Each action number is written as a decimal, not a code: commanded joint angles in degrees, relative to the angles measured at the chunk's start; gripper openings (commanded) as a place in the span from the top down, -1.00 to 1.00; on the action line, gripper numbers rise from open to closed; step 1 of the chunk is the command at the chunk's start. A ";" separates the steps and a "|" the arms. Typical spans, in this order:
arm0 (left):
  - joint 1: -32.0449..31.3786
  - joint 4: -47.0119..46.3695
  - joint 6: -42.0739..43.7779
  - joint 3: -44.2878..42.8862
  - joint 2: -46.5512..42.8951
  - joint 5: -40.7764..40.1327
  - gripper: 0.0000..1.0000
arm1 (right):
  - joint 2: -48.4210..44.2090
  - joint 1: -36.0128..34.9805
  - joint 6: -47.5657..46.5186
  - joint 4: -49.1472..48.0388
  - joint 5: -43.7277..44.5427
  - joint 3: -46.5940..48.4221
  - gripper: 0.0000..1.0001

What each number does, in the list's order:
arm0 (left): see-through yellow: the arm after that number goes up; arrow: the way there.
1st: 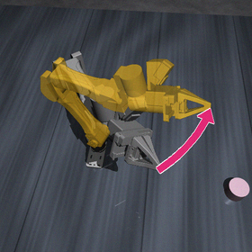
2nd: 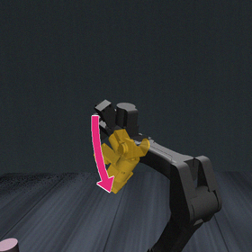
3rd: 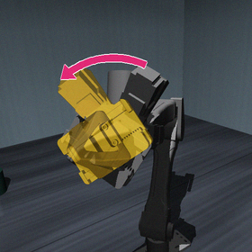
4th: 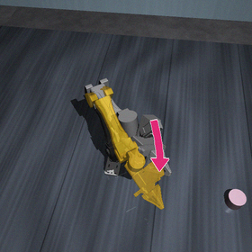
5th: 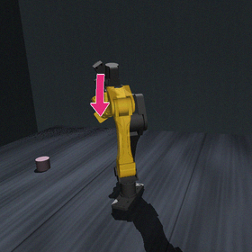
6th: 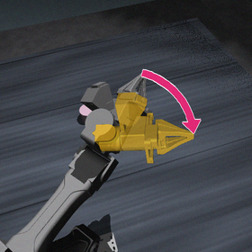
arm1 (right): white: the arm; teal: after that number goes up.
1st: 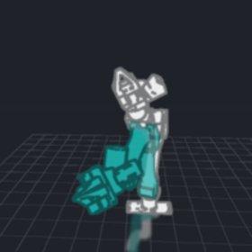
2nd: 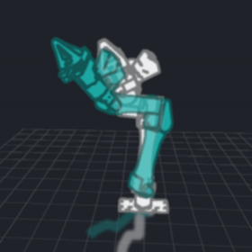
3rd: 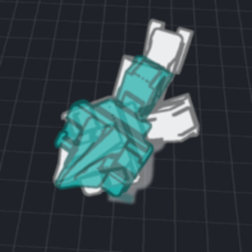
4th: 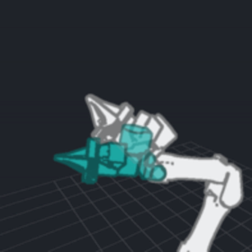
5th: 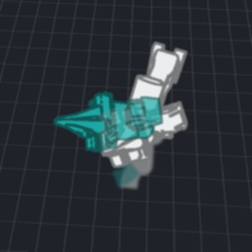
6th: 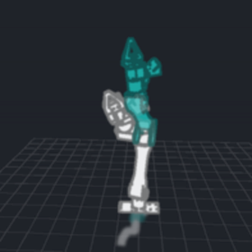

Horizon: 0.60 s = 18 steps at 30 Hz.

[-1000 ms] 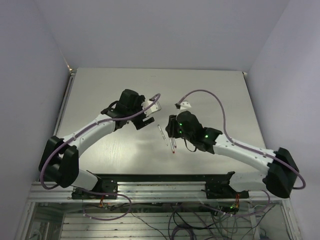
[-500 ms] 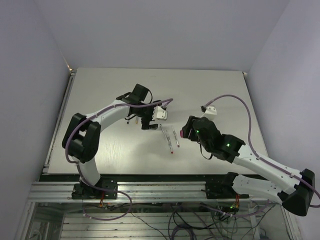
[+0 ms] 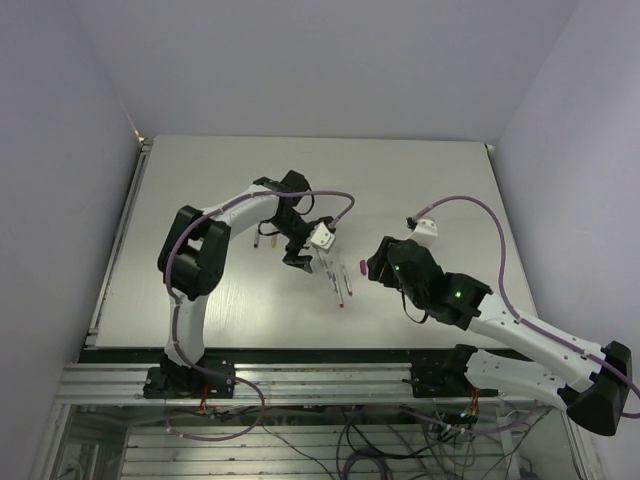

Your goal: Insert the pens into the pen caps

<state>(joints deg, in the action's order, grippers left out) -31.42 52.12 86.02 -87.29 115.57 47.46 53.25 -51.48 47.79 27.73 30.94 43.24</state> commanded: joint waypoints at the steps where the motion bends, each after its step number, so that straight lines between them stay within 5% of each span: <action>1: -1.11 3.72 3.51 -1.07 2.75 2.37 -0.86 | -0.99 0.07 1.42 -1.14 0.23 -0.88 -0.04; 18: -1.51 5.77 2.24 -6.95 10.91 0.79 -0.85 | -1.46 0.02 0.74 -3.29 -1.69 -2.87 0.01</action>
<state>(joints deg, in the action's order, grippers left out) -32.69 55.37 87.42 -91.33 123.98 47.11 52.99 -51.48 48.12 25.98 29.17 41.01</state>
